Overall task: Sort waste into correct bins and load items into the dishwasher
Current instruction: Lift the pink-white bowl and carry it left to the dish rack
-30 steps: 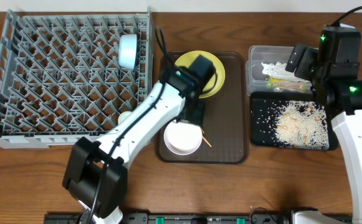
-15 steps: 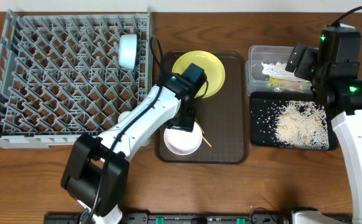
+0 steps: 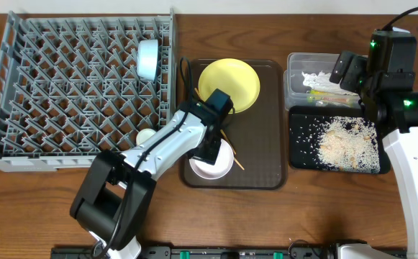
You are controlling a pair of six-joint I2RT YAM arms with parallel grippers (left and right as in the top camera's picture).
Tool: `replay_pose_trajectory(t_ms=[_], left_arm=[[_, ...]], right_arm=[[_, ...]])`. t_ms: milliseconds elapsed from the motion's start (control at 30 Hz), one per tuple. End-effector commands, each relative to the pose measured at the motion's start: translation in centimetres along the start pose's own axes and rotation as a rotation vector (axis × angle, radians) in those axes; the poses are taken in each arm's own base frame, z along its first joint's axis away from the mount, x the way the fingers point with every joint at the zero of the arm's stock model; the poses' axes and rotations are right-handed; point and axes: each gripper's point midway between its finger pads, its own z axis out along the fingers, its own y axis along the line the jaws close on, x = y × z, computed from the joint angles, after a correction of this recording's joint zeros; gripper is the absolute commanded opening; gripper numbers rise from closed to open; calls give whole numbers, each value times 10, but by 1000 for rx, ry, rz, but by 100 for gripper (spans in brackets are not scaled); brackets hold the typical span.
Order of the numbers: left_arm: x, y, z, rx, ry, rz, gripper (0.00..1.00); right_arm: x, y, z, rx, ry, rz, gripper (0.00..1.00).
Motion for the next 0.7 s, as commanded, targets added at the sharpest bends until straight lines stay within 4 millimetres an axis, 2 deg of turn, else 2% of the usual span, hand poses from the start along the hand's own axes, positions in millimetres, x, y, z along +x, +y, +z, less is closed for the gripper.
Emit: replay_pose_trajectory(t_ms=[0, 267, 433, 533, 667], left_arm=[[8, 4, 9, -9, 21, 17, 60], [13, 1, 13, 11, 36, 16, 44], [10, -9, 13, 68, 28, 15, 25], [9, -9, 13, 68, 25, 15, 8], [9, -9, 13, 67, 25, 14, 8]], right_arm=[[-3, -6, -1, 21, -12, 19, 99], [-3, -6, -1, 21, -12, 19, 99], [-3, -6, -1, 21, -12, 19, 99], [-3, -6, -1, 21, -12, 19, 99], [-3, -6, -1, 21, -12, 19, 99]])
